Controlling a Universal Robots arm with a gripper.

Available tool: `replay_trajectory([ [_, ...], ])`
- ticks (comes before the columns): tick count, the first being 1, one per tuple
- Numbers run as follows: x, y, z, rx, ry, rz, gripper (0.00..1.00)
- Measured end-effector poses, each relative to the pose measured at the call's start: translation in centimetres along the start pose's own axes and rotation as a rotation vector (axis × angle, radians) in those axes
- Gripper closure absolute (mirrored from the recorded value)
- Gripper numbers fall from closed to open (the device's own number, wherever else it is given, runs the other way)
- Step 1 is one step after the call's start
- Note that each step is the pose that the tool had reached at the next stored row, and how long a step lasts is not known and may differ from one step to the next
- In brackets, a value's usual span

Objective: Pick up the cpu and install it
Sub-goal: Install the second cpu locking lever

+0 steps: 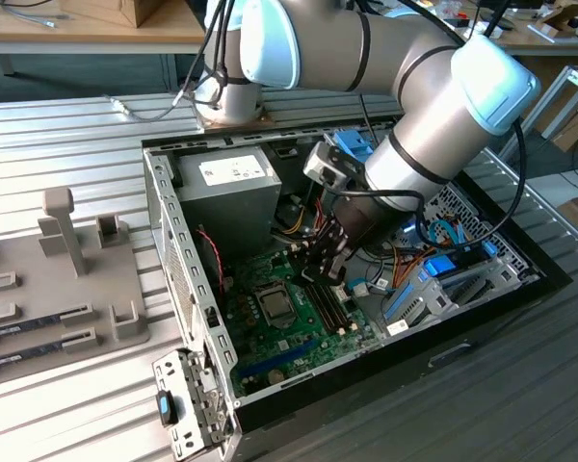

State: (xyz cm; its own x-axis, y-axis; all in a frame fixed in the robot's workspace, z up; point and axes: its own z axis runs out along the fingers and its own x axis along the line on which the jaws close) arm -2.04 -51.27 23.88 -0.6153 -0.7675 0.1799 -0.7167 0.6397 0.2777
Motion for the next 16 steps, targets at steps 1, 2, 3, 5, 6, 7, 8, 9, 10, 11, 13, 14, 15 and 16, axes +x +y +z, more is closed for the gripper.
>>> replay_trajectory([
  [1,-0.04,-0.03,-0.02,-0.0002,0.0006,-0.001,0.89],
  [2,-0.15,-0.14,-0.08,-0.0012,0.0026,-0.004,0.89],
  [3,-0.28,-0.29,-0.16,-0.0024,0.0052,-0.008,0.89],
  [5,-0.49,-0.54,-0.22,-0.0043,0.0124,-0.021,0.89],
  [6,-0.54,-0.60,-0.15,-0.0054,0.0153,-0.025,0.89],
  [7,-0.55,-0.61,-0.13,-0.0056,0.0165,-0.027,0.89],
  [8,-0.57,-0.64,-0.10,-0.0058,0.0176,-0.029,0.89],
  [9,-0.60,-0.67,-0.05,-0.0060,0.0190,-0.031,0.89],
  [10,-0.62,-0.70,0.00,-0.0062,0.0204,-0.033,0.89],
  [11,-0.67,-0.78,0.18,-0.0072,0.0233,-0.036,0.89],
  [13,-0.72,-0.86,0.42,-0.0085,0.0252,-0.038,0.89],
  [14,-0.74,-0.88,0.50,-0.0088,0.0256,-0.038,0.89],
  [15,-0.75,-0.90,0.57,-0.0089,0.0260,-0.039,0.89],
  [16,-0.76,-0.92,0.63,-0.0090,0.0263,-0.039,0.89],
])
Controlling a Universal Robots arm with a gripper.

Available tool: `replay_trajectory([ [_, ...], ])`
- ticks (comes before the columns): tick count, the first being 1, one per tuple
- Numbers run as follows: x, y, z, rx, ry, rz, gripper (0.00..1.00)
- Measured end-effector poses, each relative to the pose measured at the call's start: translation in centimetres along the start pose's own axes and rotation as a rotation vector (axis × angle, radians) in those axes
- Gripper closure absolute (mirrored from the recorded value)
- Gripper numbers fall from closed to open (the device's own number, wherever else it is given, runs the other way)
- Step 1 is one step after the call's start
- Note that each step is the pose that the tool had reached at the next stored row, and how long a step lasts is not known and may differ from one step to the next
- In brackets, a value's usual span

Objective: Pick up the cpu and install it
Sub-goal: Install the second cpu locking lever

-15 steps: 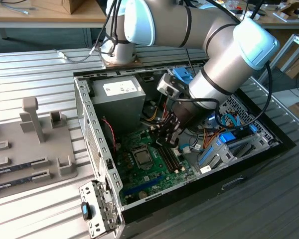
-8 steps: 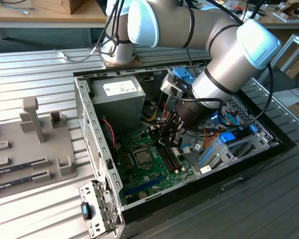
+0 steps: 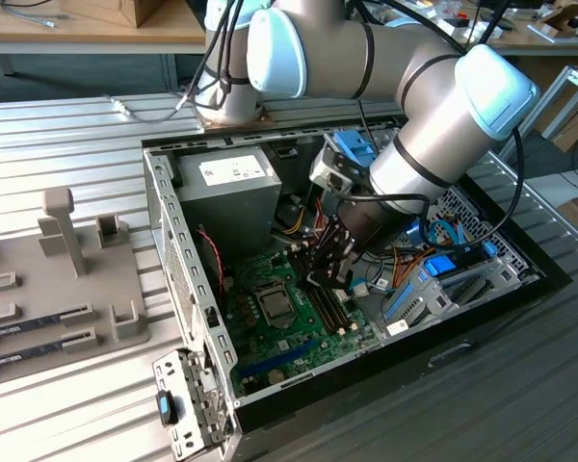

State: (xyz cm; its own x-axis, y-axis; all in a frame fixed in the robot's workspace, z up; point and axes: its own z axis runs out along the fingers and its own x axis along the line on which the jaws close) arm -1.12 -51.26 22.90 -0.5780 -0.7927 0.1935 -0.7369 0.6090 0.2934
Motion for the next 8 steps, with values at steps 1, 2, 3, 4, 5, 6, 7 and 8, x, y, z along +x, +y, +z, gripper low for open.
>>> replay_trajectory([
  [1,-0.01,-0.04,0.09,0.0004,0.0012,-0.001,0.89],
  [2,-0.02,-0.06,0.13,0.0007,0.0019,-0.001,0.89],
  [3,-0.02,-0.07,0.17,0.0010,0.0026,-0.001,0.89],
  [4,-0.02,-0.08,0.21,0.0014,0.0034,-0.002,0.89],
  [5,-0.03,-0.09,0.24,0.0019,0.0044,-0.002,0.89],
  [6,-0.03,-0.10,0.25,0.0027,0.0057,-0.002,0.89],
  [7,-0.03,-0.10,0.25,0.0028,0.0058,-0.002,0.89],
  [8,-0.02,-0.11,0.26,0.0029,0.0058,-0.003,0.89],
])
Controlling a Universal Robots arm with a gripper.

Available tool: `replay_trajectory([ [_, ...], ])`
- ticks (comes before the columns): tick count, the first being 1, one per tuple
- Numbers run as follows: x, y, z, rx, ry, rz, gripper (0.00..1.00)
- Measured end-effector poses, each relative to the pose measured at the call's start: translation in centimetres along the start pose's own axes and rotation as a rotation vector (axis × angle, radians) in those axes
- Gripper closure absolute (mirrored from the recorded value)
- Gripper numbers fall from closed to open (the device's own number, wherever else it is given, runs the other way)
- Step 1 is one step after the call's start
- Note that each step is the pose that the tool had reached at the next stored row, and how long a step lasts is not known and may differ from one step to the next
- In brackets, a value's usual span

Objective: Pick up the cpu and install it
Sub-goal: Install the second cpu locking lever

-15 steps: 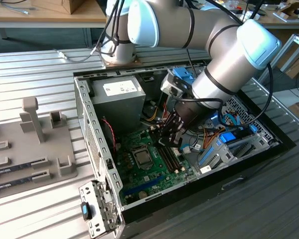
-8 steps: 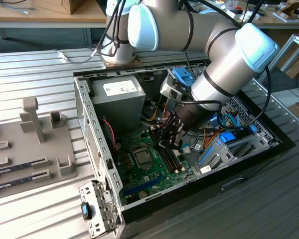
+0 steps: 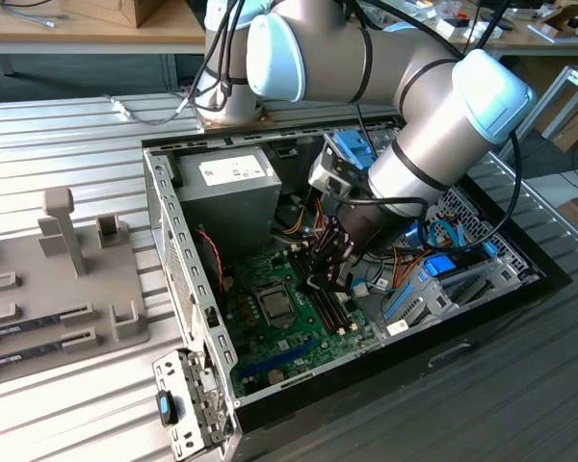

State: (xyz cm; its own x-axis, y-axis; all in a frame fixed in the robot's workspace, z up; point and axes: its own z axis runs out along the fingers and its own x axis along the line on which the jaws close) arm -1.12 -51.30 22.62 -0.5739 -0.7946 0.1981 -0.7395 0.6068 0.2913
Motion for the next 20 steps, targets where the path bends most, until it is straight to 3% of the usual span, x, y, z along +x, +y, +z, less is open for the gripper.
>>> replay_trajectory([
  [5,0.08,0.10,-0.31,0.0012,-0.0004,-0.002,0.89],
  [7,0.16,0.23,-0.72,0.0020,-0.0007,-0.002,0.89],
  [9,0.38,0.55,-1.74,0.0032,-0.0009,-0.004,0.89],
  [14,0.49,0.74,-2.31,0.0040,0.0002,-0.007,0.89],
  [17,0.71,1.07,-3.37,0.0041,0.0003,-0.007,0.89],
  [20,0.75,1.18,-3.70,0.0036,-0.0005,-0.007,0.89],
])
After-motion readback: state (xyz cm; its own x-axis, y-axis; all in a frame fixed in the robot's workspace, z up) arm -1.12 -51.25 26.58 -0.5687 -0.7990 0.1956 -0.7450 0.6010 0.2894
